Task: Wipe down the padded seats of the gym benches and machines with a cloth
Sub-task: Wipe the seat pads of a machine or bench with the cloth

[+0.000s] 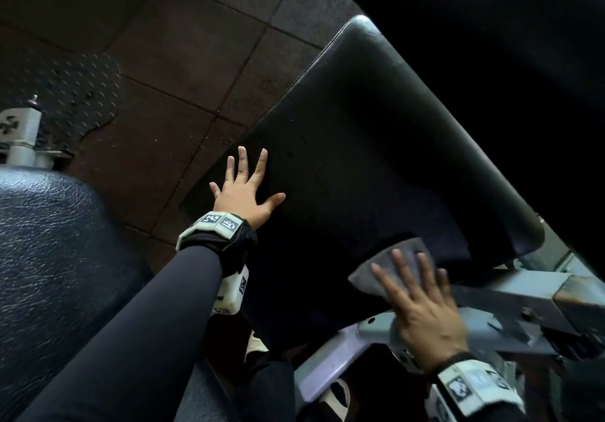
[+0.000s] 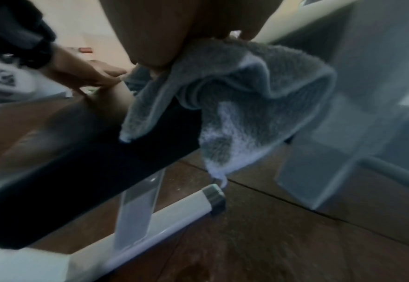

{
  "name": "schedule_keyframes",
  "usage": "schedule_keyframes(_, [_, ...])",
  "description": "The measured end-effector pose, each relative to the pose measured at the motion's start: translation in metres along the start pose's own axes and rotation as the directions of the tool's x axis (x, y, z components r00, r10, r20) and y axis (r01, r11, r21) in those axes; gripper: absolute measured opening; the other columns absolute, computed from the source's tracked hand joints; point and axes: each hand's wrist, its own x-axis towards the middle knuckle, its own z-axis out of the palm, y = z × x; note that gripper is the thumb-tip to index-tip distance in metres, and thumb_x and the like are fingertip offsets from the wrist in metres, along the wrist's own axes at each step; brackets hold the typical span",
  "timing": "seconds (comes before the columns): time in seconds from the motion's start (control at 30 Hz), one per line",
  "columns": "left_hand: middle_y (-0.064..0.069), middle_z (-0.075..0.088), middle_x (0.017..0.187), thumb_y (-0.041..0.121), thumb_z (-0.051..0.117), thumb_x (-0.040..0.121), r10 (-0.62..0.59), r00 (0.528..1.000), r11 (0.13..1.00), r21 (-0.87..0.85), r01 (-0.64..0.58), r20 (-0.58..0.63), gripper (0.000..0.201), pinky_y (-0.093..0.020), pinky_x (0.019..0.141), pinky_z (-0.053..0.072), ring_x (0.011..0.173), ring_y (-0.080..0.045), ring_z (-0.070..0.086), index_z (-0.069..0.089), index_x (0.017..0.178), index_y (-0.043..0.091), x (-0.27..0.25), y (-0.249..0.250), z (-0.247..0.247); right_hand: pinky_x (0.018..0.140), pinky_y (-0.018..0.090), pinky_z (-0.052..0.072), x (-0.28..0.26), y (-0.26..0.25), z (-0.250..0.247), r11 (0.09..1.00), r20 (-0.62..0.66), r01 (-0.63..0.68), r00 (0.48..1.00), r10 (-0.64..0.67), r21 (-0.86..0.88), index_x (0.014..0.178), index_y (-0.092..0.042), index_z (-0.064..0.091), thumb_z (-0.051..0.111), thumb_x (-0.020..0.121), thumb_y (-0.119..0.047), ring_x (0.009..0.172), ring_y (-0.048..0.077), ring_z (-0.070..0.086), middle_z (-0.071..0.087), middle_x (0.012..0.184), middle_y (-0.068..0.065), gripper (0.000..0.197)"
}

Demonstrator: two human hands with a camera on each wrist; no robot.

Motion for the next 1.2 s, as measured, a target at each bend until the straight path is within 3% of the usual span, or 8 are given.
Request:
schedule_keyframes(0.1, [0.006,-0.031,0.154,0.062,0.046,0.089,-0.001,1.000,1.000,-0.003,0.001,0.000,0.085,-0.062,0.113,0.001,0.145,-0.020,-0.021,-0.025,0.135,0.048,0.000,0.000,0.001,0.115,0.044,0.003,0.014,0.028,-0.016,0.977,-0.100,-0.194,0.974,0.202,0.087,0.147,-0.041,0.013,0.039,0.073,-0.027,0.144,0.028,0.007,0.004,0.158,-0.008,0.080])
schedule_keyframes(0.23, [0.007,-0.032,0.154,0.062,0.045,0.089,-0.001,1.000,1.000,-0.006,0.002,0.004,0.085,-0.062,0.113,0.000,0.145,-0.019,-0.022,-0.025,0.135,0.048,-0.001,0.000,0.001,0.114,0.049,0.008,0.064,0.031,-0.030,0.929,-0.126,-0.320,0.930,0.345,0.183,0.145,-0.040,0.021,0.035,0.085,-0.035,0.144,0.028,0.008,0.017,0.156,-0.001,0.062])
schedule_keyframes(0.4, [0.010,-0.034,0.152,0.063,0.043,0.089,-0.013,1.000,1.000,0.007,0.013,-0.003,0.085,-0.062,0.113,-0.001,0.144,-0.017,-0.024,-0.027,0.135,0.050,-0.001,0.000,0.003,0.111,0.048,0.007,0.105,-0.012,-0.030,0.972,-0.188,-0.195,0.958,0.217,0.128,0.143,-0.035,0.032,0.040,0.086,-0.034,0.140,0.032,0.015,0.028,0.153,0.001,0.058])
schedule_keyframes(0.63, [0.010,-0.037,0.151,0.063,0.043,0.089,-0.025,1.000,1.000,-0.001,0.025,0.014,0.085,-0.062,0.113,-0.004,0.143,-0.017,-0.027,-0.028,0.135,0.049,-0.001,0.001,0.003,0.112,0.049,0.014,0.035,-0.038,-0.006,0.995,-0.060,0.097,0.994,-0.095,0.026,0.146,-0.038,0.023,0.042,0.062,-0.023,0.144,0.028,0.013,0.016,0.157,-0.004,0.087])
schedule_keyframes(0.8, [0.009,-0.040,0.149,0.062,0.041,0.091,-0.018,0.999,1.000,-0.013,0.018,0.036,0.084,-0.063,0.112,-0.006,0.141,-0.017,-0.030,-0.030,0.134,0.048,-0.001,0.002,0.004,0.114,0.044,0.003,0.022,-0.003,-0.018,0.976,-0.016,-0.173,0.984,0.177,0.135,0.147,-0.041,0.013,0.035,0.066,-0.028,0.146,0.021,0.000,0.005,0.158,-0.010,0.085])
schedule_keyframes(0.93, [0.010,-0.041,0.147,0.062,0.041,0.091,-0.016,0.999,1.000,-0.016,0.016,0.033,0.084,-0.062,0.112,-0.006,0.141,-0.016,-0.031,-0.030,0.134,0.048,-0.002,0.003,0.004,0.114,0.043,0.003,0.071,0.013,-0.042,0.924,-0.015,-0.317,0.945,0.328,0.214,0.147,-0.044,0.013,0.031,0.075,-0.029,0.144,0.028,0.007,0.014,0.157,-0.004,0.075])
schedule_keyframes(1.07, [0.011,-0.044,0.144,0.062,0.040,0.091,-0.009,0.999,1.000,-0.021,0.009,0.033,0.084,-0.062,0.112,-0.007,0.141,-0.016,-0.032,-0.030,0.135,0.048,-0.002,0.003,0.005,0.114,0.047,-0.001,0.145,0.004,-0.066,0.890,0.009,-0.372,0.924,0.383,0.264,0.146,-0.039,0.019,0.023,0.083,-0.042,0.144,0.032,0.001,0.009,0.157,-0.003,0.064])
schedule_keyframes(1.2, [0.012,-0.045,0.142,0.060,0.041,0.092,-0.006,0.999,0.999,-0.036,0.008,0.037,0.084,-0.061,0.111,-0.009,0.140,-0.015,-0.032,-0.030,0.135,0.048,-0.002,0.003,0.005,0.112,0.051,0.003,0.191,-0.037,-0.066,0.927,-0.035,-0.287,0.952,0.304,0.242,0.145,-0.036,0.029,0.038,0.085,-0.036,0.143,0.035,0.008,0.018,0.156,0.000,0.060])
